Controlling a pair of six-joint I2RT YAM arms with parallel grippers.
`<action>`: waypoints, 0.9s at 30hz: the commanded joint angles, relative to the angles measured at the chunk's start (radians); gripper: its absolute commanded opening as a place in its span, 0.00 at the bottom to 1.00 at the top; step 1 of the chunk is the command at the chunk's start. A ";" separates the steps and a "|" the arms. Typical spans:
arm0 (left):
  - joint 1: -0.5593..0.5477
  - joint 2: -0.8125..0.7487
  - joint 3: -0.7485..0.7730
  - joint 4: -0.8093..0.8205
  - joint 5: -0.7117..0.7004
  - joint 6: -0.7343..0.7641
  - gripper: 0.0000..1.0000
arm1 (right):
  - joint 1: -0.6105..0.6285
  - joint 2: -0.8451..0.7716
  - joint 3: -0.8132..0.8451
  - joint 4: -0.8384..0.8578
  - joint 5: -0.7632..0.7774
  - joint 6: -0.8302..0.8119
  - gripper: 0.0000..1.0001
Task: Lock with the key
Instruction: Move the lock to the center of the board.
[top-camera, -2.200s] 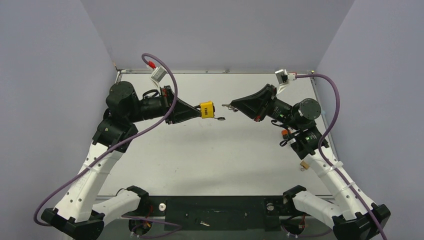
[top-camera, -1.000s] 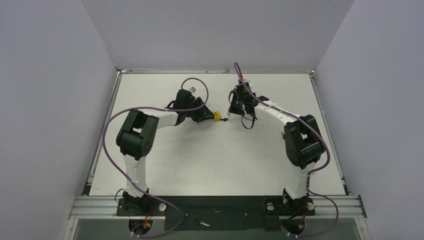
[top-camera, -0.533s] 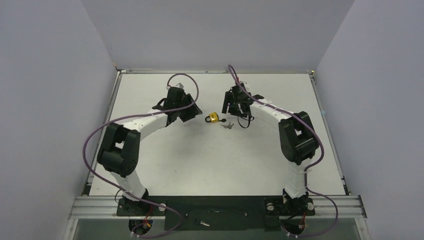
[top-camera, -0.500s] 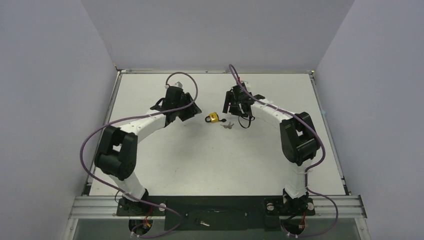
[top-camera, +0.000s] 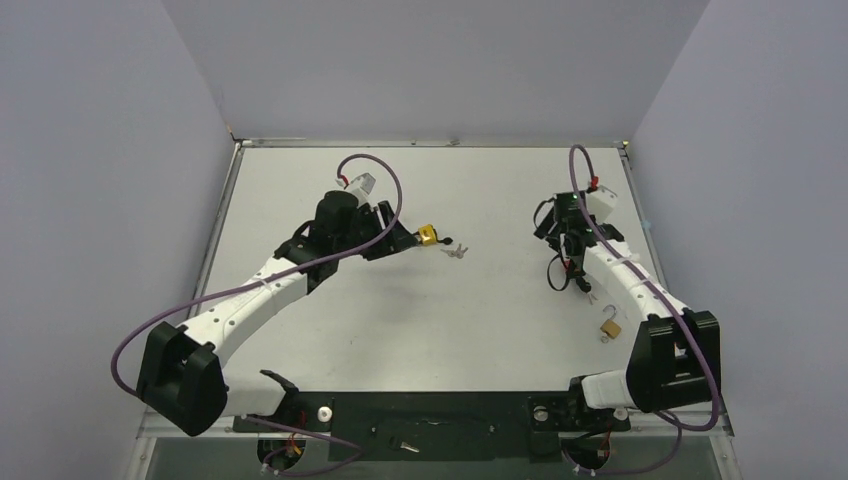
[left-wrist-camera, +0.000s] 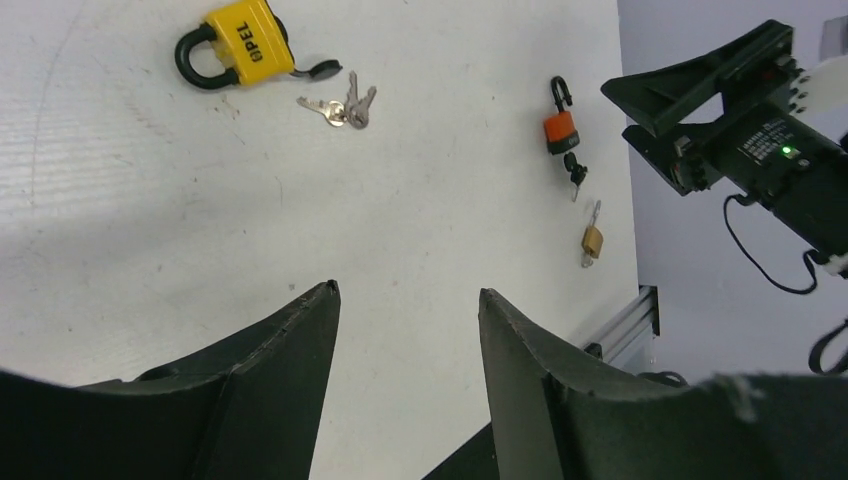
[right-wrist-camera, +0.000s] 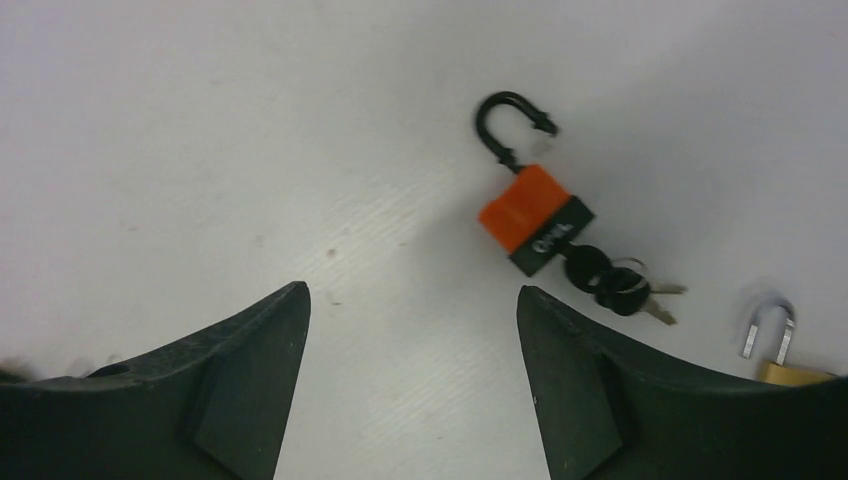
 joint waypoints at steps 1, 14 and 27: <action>-0.009 -0.079 -0.041 0.023 0.077 -0.004 0.51 | -0.120 -0.057 -0.097 -0.023 0.067 0.013 0.73; -0.006 -0.097 -0.076 0.046 0.148 0.007 0.52 | -0.269 0.105 -0.182 0.274 -0.219 -0.275 0.84; 0.029 -0.097 -0.085 0.038 0.183 0.027 0.52 | -0.068 0.214 -0.087 0.177 -0.087 -0.262 0.82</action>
